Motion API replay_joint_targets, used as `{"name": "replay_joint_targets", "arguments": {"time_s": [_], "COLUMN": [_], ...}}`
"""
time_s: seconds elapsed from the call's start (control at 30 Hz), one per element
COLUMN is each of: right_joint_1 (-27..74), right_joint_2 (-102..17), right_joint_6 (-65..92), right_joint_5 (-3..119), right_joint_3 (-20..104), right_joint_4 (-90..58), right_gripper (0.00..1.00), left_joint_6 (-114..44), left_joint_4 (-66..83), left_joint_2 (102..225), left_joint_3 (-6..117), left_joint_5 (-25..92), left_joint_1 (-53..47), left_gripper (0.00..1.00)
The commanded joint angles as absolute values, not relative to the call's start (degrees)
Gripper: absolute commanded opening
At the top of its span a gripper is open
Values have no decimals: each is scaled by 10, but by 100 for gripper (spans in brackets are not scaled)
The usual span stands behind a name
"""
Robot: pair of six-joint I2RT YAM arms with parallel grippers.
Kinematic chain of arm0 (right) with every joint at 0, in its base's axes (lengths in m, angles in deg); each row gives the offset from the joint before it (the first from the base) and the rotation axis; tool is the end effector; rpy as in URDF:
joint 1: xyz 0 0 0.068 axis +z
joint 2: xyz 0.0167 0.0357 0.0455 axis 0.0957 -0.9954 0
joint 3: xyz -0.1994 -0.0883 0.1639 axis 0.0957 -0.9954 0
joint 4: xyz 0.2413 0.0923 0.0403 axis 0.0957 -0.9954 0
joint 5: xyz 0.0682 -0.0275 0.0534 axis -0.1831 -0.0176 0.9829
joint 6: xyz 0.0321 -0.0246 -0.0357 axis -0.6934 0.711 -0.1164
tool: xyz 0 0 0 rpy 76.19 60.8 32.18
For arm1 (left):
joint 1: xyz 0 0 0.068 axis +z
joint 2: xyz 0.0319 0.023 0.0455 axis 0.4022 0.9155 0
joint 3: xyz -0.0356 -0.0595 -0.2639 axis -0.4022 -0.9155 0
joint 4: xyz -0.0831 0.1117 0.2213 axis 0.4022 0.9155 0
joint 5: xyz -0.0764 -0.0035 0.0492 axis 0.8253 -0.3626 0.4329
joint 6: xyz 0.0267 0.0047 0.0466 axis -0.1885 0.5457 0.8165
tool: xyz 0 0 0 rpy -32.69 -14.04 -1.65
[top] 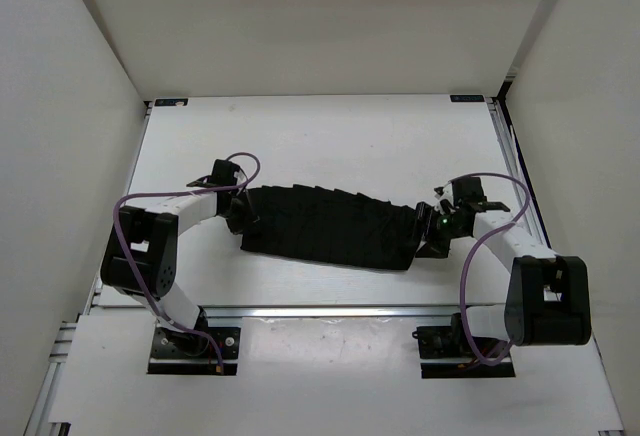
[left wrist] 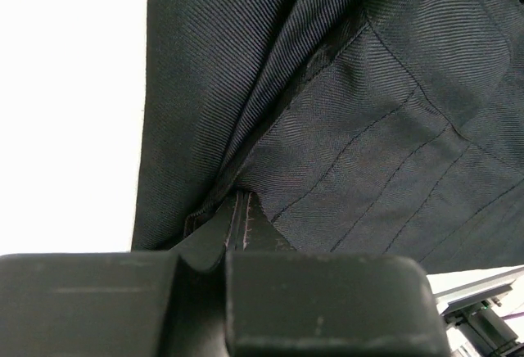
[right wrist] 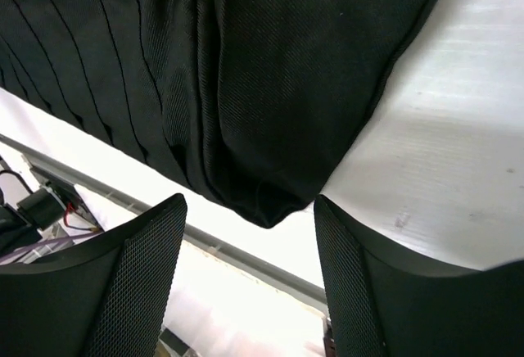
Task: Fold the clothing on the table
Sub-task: Fold the skirt
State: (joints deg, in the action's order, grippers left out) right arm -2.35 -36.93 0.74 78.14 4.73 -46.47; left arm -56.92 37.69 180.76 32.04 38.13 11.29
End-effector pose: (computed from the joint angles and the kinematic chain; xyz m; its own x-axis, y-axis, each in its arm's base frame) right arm 0.2234 0.0287 0.1723 -0.9467 0.2449 -0.2094 0.1016 0.8435 0.5274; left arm 0.2778 -0.0695 0.1484 -0.9261 -0.3420 -0.1590 -0.2685 0.8939 -0.3588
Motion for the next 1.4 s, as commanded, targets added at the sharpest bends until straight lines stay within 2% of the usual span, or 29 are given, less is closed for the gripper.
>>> {"name": "replay_joint_targets", "arguments": {"time_s": [0.0, 0.2, 0.53, 0.9, 1.0, 1.03, 1.07, 1.1, 1.13, 1.37], "right_joint_1": [-14, -11, -21, 21, 15, 12, 10, 6, 1, -37], "right_joint_2": [-365, -395, -394, -493, -525, -523, -530, -535, -531, -476], "right_joint_6": [-19, -20, -5, -32, -51, -59, -65, -69, -76, -55], "right_joint_5": [774, 757, 653, 699, 750, 774, 793, 799, 803, 766], "right_joint_3": [38, 27, 47, 40, 40, 41, 40, 41, 42, 28], "right_joint_4": [-422, -376, -402, -299, -255, -241, -229, -222, -224, -280], "right_gripper": [69, 69, 70, 66, 57, 48, 32, 21, 2, 0], "left_joint_6": [-555, -556, -557, -558, -559, -559, -556, -559, -559, -577], "left_joint_4": [378, 372, 374, 379, 381, 384, 383, 383, 383, 367], "left_joint_2": [1825, 1837, 1839, 1842, 1840, 1838, 1841, 1839, 1839, 1840], "left_joint_3": [328, 327, 332, 335, 337, 338, 336, 332, 335, 325], "left_joint_5": [345, 354, 368, 363, 362, 365, 362, 362, 365, 380], "left_joint_1": [103, 99, 106, 102, 105, 104, 106, 104, 104, 76], "left_gripper": [0, 0, 0, 0, 0, 0, 0, 0, 0, 0]}}
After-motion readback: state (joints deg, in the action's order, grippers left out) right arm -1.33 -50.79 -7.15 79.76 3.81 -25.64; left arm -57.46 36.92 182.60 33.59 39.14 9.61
